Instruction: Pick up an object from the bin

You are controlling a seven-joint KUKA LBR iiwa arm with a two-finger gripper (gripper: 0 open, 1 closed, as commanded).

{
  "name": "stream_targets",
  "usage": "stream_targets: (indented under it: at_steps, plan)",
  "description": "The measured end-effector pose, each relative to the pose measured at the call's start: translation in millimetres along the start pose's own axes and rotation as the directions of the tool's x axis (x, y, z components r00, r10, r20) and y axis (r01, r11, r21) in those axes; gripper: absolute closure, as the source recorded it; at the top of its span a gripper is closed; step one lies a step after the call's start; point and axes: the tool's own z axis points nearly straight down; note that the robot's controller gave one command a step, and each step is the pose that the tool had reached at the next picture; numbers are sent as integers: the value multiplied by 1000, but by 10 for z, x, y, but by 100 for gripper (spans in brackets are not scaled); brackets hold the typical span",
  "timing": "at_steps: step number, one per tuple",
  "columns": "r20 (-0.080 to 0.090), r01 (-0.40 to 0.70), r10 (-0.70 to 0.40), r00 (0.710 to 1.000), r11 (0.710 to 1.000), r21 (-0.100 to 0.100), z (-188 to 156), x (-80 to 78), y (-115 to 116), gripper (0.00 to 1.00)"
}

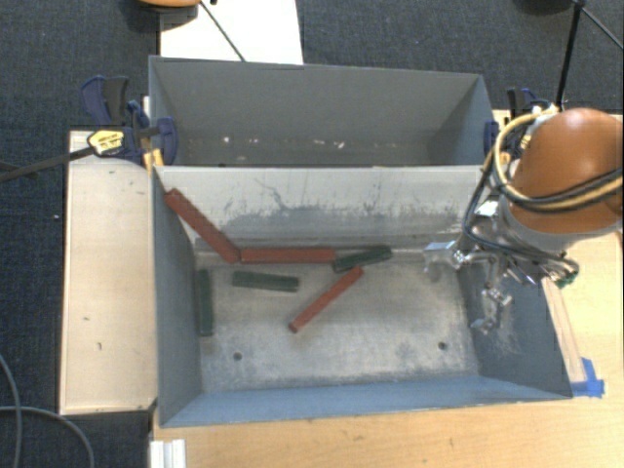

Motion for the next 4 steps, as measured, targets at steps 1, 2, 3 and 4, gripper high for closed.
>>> stream_targets:
  at_steps: [1, 2, 3, 4]
  plan:
    - [-1, -13, 13, 1000, 1000, -2, 213, -309, 189, 0]
    - [-4, -221, 221, 975, 975, -3, 280, -440, 318, 0]
    - [-1, -8, 8, 1000, 1000, -2, 310, -704, 468, 0]
    - [0, 171, -171, 985, 985, -2, 385, -946, 584, 0]
